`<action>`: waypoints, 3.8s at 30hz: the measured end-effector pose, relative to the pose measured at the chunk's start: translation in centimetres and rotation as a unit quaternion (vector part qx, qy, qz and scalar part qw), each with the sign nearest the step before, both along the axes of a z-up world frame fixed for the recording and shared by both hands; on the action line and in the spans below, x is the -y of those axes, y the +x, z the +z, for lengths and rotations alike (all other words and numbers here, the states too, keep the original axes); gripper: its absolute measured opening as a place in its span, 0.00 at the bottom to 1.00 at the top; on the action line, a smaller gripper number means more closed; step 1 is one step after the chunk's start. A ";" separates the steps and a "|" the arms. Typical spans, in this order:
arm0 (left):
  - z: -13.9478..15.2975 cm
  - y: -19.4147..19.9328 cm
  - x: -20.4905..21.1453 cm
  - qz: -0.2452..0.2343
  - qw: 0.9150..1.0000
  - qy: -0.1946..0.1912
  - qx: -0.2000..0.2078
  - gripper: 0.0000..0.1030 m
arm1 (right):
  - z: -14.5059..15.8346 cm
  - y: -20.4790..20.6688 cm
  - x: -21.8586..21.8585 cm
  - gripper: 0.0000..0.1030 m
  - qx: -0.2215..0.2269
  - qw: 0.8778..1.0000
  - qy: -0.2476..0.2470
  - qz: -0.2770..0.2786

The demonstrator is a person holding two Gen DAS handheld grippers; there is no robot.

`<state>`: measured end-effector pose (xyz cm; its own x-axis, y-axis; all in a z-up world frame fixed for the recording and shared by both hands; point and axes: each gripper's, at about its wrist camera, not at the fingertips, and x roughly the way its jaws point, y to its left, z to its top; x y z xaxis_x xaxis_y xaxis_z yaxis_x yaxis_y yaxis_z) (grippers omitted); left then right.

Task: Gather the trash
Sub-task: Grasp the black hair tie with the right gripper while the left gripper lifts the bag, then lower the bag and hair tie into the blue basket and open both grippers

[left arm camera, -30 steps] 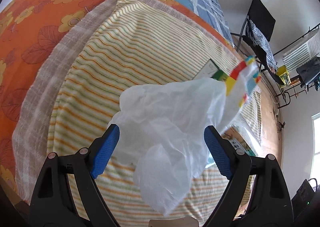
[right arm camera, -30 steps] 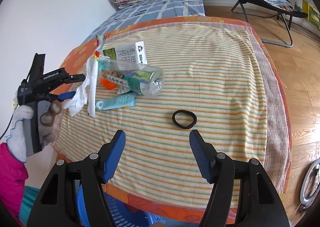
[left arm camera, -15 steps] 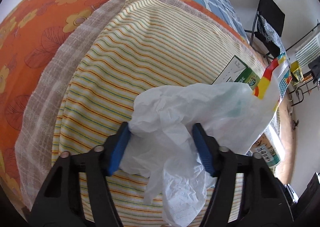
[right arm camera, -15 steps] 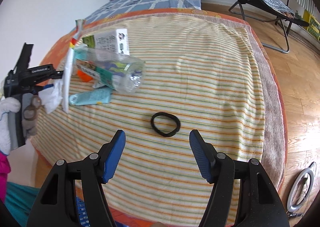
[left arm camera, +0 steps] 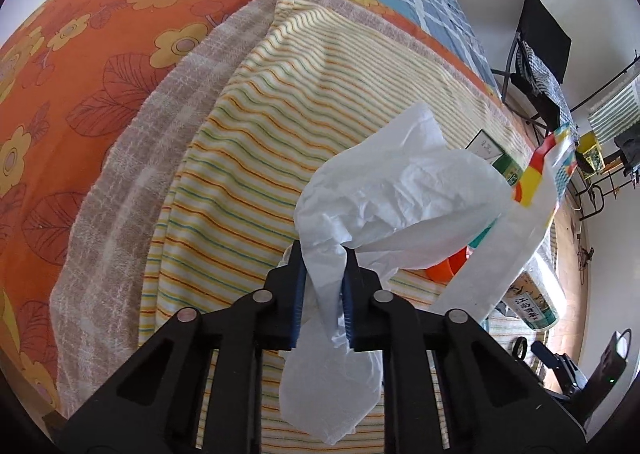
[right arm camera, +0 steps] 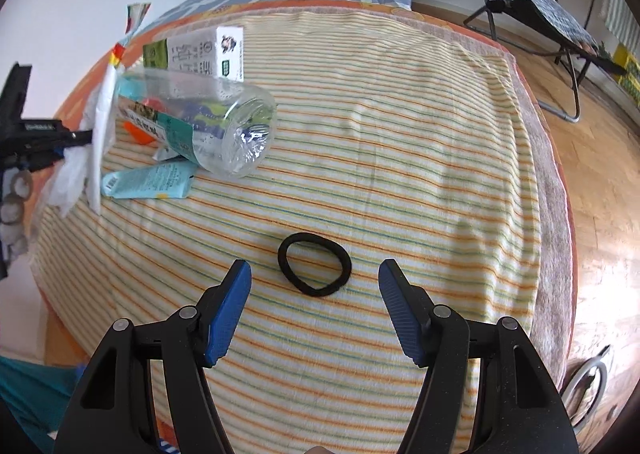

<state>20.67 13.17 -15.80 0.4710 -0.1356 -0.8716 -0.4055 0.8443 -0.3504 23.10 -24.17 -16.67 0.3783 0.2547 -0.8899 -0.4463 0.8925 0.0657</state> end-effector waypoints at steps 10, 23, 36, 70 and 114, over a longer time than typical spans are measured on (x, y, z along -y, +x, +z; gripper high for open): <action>2.1 -1.5 -2.5 0.020 0.999 -0.014 0.028 0.12 | -1.0 0.9 -1.2 0.34 0.006 1.000 -0.025 0.007; 5.1 -4.9 -4.6 0.032 0.998 -0.012 0.058 0.12 | 1.4 -0.5 -0.8 0.06 0.036 0.999 -0.006 0.004; 8.8 -8.4 -1.7 -0.018 0.995 -0.011 0.096 0.12 | 7.7 -4.8 -0.1 0.06 0.089 0.995 0.050 0.021; 1.9 -23.8 12.5 -0.190 0.981 -0.017 0.014 0.12 | 7.4 -19.9 -0.6 0.06 0.070 0.986 0.119 0.089; -8.0 -25.8 16.6 -0.225 0.963 0.065 -0.134 0.26 | -2.9 -24.3 -3.1 0.06 -0.099 0.984 0.058 0.134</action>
